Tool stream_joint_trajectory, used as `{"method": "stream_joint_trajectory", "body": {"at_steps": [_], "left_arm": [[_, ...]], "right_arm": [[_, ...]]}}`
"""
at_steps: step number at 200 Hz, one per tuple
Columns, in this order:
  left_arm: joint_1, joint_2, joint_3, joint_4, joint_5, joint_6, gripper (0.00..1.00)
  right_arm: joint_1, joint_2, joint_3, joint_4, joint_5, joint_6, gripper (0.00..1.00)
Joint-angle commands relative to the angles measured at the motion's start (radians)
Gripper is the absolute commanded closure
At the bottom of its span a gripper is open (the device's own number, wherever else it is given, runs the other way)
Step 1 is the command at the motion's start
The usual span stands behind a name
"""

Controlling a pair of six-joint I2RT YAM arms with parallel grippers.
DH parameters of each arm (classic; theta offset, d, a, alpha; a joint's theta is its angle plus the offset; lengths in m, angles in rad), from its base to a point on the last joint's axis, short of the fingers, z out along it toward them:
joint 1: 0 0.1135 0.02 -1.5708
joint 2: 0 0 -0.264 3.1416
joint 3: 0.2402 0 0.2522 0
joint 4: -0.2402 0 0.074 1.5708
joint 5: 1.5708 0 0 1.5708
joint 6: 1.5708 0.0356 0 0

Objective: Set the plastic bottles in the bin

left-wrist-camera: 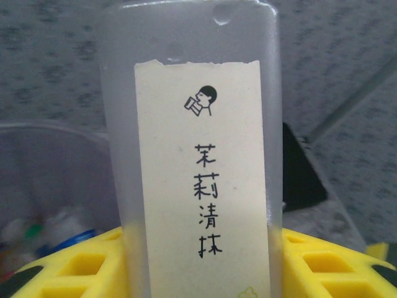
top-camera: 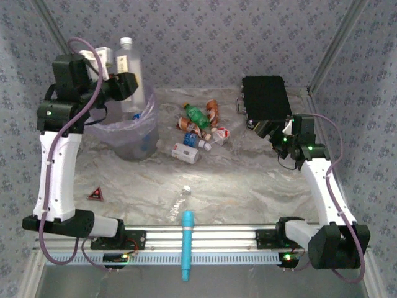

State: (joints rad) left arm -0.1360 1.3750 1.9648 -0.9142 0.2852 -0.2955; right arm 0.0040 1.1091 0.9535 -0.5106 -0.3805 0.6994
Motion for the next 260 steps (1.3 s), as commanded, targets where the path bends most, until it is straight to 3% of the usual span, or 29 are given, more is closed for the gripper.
{"method": "stream_joint_trajectory", "body": {"at_steps": [1, 27, 96, 142, 189, 203, 217, 260], "left_arm": [[0.069, 0.031, 0.002, -0.079, -0.071, 0.060, 0.99], [0.109, 0.099, 0.018, -0.132, -0.122, 0.106, 1.00], [0.113, 0.277, 0.015, -0.209, -0.178, 0.163, 1.00], [0.112, 0.329, -0.070, -0.199, -0.149, 0.166, 0.88], [0.114, 0.338, -0.197, -0.147, -0.147, 0.156, 0.85], [0.113, 0.343, -0.227, -0.129, -0.137, 0.152, 0.78], [0.113, 0.348, -0.247, -0.116, -0.124, 0.150, 0.63], [0.113, 0.349, -0.259, -0.103, -0.107, 0.144, 0.34]], "right_arm": [[-0.002, 0.030, 0.027, -0.031, -0.043, -0.046, 0.03], [0.004, 0.042, 0.038, -0.047, -0.035, -0.062, 0.03], [0.005, 0.067, 0.022, -0.039, -0.017, -0.062, 0.02], [0.005, 0.072, 0.014, -0.039, -0.010, -0.063, 0.02], [0.004, 0.077, 0.007, -0.042, -0.009, -0.062, 0.02], [0.005, 0.078, 0.008, -0.042, -0.011, -0.063, 0.02], [0.005, 0.079, 0.007, -0.042, -0.016, -0.063, 0.02], [0.015, 0.084, -0.006, -0.038, -0.027, -0.062, 0.02]]}}
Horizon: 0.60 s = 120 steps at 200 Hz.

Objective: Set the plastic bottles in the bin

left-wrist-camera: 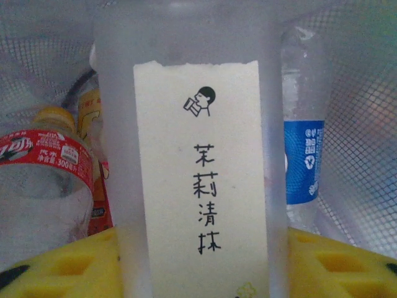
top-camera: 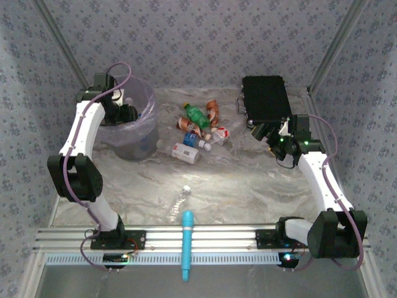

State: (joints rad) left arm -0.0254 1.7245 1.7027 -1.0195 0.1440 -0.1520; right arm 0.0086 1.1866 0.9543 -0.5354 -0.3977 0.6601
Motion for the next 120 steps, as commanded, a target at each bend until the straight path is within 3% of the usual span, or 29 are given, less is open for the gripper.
{"method": "stream_joint_trajectory", "body": {"at_steps": [1, 46, 85, 120], "left_arm": [[0.002, 0.000, 0.003, 0.003, 0.034, 0.000, 0.33], [0.002, -0.024, 0.029, -0.010, 0.020, 0.006, 0.12], [0.002, -0.049, 0.074, -0.029, -0.004, 0.022, 0.03], [0.001, -0.098, 0.143, -0.046, -0.068, 0.042, 0.00]], "right_arm": [[0.011, 0.007, -0.007, -0.013, -0.010, -0.023, 0.02], [0.059, 0.029, -0.027, -0.003, -0.005, 0.005, 0.02], [0.133, 0.076, -0.019, 0.060, 0.030, 0.088, 0.01], [0.273, 0.136, 0.048, 0.026, 0.121, 0.094, 0.02]]}}
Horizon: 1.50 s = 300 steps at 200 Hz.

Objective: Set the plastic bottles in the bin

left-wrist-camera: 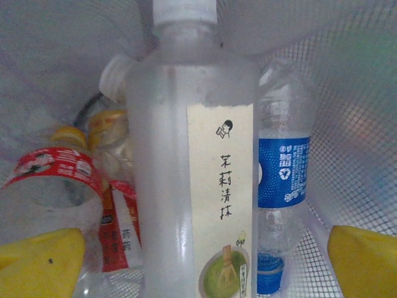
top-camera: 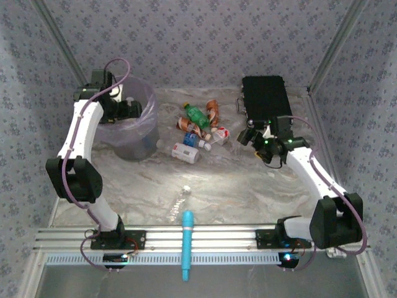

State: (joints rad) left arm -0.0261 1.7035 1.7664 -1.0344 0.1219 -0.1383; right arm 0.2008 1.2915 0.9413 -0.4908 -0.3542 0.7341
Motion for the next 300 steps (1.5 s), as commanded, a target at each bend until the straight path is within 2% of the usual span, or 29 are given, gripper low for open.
{"method": "stream_joint_trajectory", "body": {"at_steps": [1, 25, 46, 58, 78, 93, 112, 134, 160, 182, 193, 218, 252, 300], "left_arm": [[0.003, -0.078, 0.080, -0.032, -0.048, 0.029, 0.00], [-0.007, -0.121, 0.152, -0.075, -0.107, 0.034, 0.00], [-0.067, -0.191, 0.225, -0.133, -0.248, 0.049, 0.00], [-0.129, -0.232, 0.267, -0.181, -0.343, 0.049, 0.00], [-0.294, -0.295, 0.317, -0.284, -0.464, 0.026, 0.00], [-0.426, -0.331, 0.302, -0.358, -0.496, -0.036, 0.00], [-0.597, -0.377, 0.195, -0.392, -0.453, -0.121, 0.06], [-0.751, -0.418, -0.023, -0.319, -0.287, -0.163, 0.13], [-0.784, -0.459, -0.382, -0.085, 0.026, -0.257, 0.20], [-0.789, -0.494, -0.652, 0.112, 0.116, -0.359, 0.31], [-0.802, -0.501, -0.759, 0.192, 0.172, -0.419, 0.32], [-0.865, -0.495, -0.902, 0.294, 0.180, -0.510, 0.27], [-0.876, -0.474, -0.999, 0.376, 0.207, -0.545, 0.22], [-0.874, -0.393, -1.041, 0.413, 0.191, -0.531, 0.25]], "right_arm": [[0.086, 0.034, 0.062, -0.020, 0.080, 0.018, 0.02], [0.125, 0.072, 0.066, -0.041, 0.098, 0.005, 0.02], [0.107, 0.076, 0.053, -0.031, 0.088, 0.005, 0.03], [0.089, 0.075, 0.059, -0.038, 0.087, -0.006, 0.03], [0.052, 0.077, 0.076, -0.052, 0.086, -0.033, 0.03], [0.022, 0.078, 0.088, -0.060, 0.083, -0.048, 0.03], [-0.012, 0.081, 0.099, -0.066, 0.073, -0.064, 0.03], [-0.025, 0.086, 0.111, -0.082, 0.071, -0.074, 0.03], [-0.021, 0.076, 0.109, -0.103, 0.069, -0.082, 0.03], [-0.018, 0.042, 0.075, -0.106, 0.082, -0.072, 0.03], [-0.021, 0.027, 0.060, -0.106, 0.084, -0.071, 0.03], [-0.026, 0.004, 0.039, -0.132, 0.096, -0.070, 0.03], [-0.025, 0.000, 0.043, -0.134, 0.089, -0.070, 0.03], [-0.027, 0.000, 0.042, -0.140, 0.093, -0.073, 0.03]]}}
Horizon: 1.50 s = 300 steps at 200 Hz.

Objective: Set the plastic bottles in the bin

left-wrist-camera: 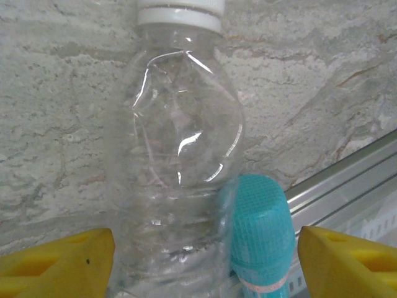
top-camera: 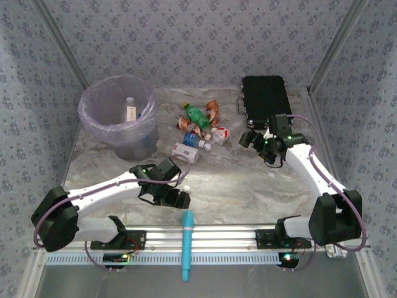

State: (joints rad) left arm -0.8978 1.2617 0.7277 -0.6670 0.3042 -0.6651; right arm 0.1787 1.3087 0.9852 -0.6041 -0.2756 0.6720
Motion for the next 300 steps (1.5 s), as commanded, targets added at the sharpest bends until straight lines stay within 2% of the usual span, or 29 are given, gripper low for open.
{"method": "stream_joint_trajectory", "body": {"at_steps": [1, 40, 63, 114, 168, 200, 222, 255, 272, 300], "left_arm": [[-0.003, 0.053, -0.003, 0.045, 0.008, -0.003, 0.26], [-0.003, 0.145, 0.018, 0.050, -0.010, 0.023, 0.33], [0.011, 0.163, 0.050, 0.017, -0.051, 0.047, 0.44], [0.044, 0.163, 0.155, -0.048, -0.054, 0.087, 0.50], [0.124, 0.118, 0.500, -0.227, -0.059, 0.222, 0.64], [0.224, 0.132, 0.808, -0.328, -0.039, 0.323, 0.67], [0.318, 0.157, 1.036, -0.389, -0.051, 0.399, 0.64], [0.551, 0.202, 1.310, -0.393, -0.046, 0.433, 0.66], [0.675, 0.252, 1.392, -0.398, -0.011, 0.433, 0.66], [0.824, 0.359, 1.470, -0.427, 0.035, 0.418, 0.66]], "right_arm": [[-0.004, -0.018, -0.002, -0.026, 0.015, -0.011, 0.03], [-0.009, -0.024, 0.003, -0.042, 0.026, -0.022, 0.03], [-0.013, -0.026, 0.002, -0.044, 0.025, -0.023, 0.04], [-0.019, -0.023, -0.002, -0.039, 0.018, -0.023, 0.04], [-0.036, -0.023, -0.009, -0.032, 0.003, -0.028, 0.04], [-0.036, -0.020, -0.018, -0.025, -0.012, -0.030, 0.04], [-0.036, -0.019, -0.023, -0.023, -0.015, -0.035, 0.04], [-0.037, -0.017, -0.027, -0.024, -0.015, -0.035, 0.04], [-0.036, -0.010, -0.030, -0.023, -0.025, -0.035, 0.04], [-0.036, -0.006, -0.029, -0.030, -0.029, -0.068, 0.04]]}}
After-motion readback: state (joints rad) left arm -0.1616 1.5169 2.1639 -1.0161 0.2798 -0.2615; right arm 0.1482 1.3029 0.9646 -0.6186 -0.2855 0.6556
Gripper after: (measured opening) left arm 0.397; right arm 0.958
